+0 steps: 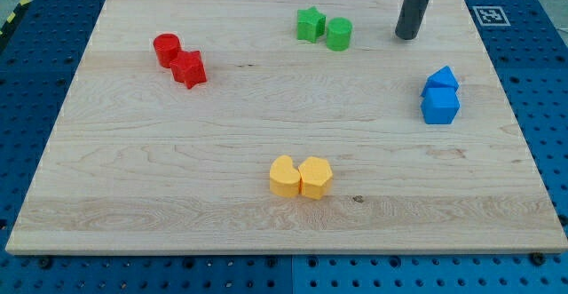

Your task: Push the blue cube to the center

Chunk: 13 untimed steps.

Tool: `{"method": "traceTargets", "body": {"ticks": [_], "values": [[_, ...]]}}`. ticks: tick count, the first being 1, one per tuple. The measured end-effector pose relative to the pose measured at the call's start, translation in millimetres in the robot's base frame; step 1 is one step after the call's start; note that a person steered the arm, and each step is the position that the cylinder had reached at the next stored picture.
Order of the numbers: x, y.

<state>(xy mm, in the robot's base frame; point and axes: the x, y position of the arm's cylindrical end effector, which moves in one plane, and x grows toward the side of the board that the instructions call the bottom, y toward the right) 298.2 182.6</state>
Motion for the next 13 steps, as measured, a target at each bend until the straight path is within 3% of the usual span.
{"method": "traceTargets", "body": {"ticks": [2,3,5,6,9,11,13], "values": [[8.3,0.6],[32.9,47.7],[141.4,66.5],[143.2,65.2],[144.5,-51.1],[186.0,-29.2],[184.8,-96.7]]}}
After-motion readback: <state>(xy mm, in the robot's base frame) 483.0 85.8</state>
